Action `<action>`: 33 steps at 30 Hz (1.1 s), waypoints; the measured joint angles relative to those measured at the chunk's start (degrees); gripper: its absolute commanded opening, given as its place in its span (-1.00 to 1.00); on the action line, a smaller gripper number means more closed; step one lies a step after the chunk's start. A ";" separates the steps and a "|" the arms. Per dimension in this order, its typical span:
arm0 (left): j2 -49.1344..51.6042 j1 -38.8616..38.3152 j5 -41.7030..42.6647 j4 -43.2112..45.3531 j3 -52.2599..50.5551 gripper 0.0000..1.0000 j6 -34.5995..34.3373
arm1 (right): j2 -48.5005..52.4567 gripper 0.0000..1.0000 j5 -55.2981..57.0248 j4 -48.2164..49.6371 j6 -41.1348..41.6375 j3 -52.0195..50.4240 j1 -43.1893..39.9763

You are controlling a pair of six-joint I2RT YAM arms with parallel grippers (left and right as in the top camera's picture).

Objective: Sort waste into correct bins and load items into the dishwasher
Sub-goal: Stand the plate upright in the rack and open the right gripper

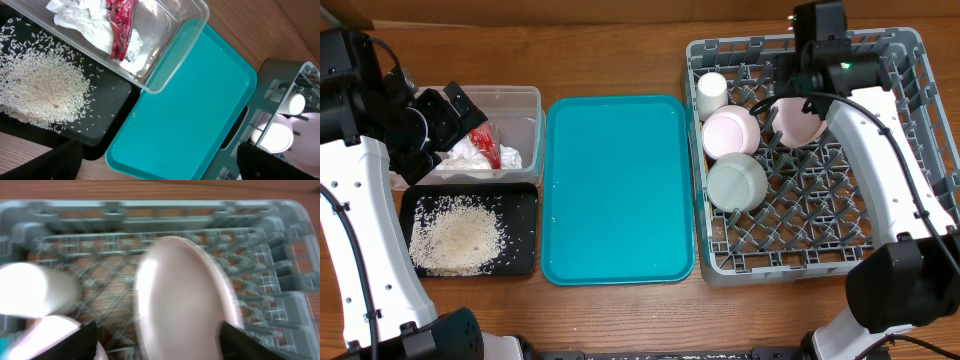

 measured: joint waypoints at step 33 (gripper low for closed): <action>0.00 0.00 0.00 0.00 0.00 1.00 0.00 | 0.00 0.99 -18.05 -2.36 -0.52 0.31 2.29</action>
